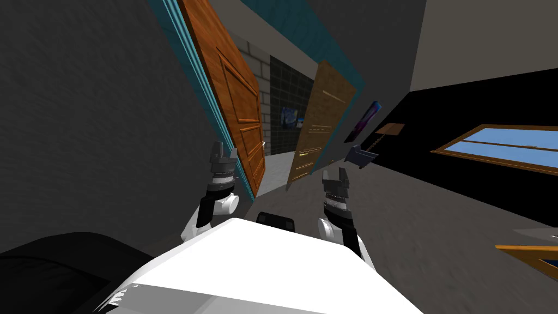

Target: Push the door open

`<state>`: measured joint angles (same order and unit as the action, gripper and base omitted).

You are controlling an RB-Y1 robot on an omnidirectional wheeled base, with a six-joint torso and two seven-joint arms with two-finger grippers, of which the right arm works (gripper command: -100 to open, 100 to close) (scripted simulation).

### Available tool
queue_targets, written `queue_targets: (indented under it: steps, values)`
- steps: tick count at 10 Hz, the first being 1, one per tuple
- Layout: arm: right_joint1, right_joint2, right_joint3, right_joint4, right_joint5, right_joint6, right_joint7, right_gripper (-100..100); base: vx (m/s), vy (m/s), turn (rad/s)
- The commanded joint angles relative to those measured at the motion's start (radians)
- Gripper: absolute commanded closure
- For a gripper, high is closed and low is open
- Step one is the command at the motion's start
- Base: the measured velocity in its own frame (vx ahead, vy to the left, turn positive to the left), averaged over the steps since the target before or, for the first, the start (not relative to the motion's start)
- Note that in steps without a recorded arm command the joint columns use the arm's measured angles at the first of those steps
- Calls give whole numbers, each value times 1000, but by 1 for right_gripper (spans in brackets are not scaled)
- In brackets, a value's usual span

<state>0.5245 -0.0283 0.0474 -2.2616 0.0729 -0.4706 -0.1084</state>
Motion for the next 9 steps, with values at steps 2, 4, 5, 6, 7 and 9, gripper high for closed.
queue_targets:
  steps: [2,4,5,6,7,9]
  values:
    - [-21,-12,10,41,0,10,-2,-100,83,-102,88]
    - [-38,-19,18,74,-1,18,-3,-100,104,-149,60]
    - [-51,-25,25,99,-1,24,-4,-100,100,-111,80]
    - [-65,-30,32,127,-1,31,-5,-100,124,-137,119]
    - [-81,-35,39,158,-2,39,-6,-100,127,-168,148]
    - [-107,-43,52,208,-2,51,-8,-100,125,-173,101]
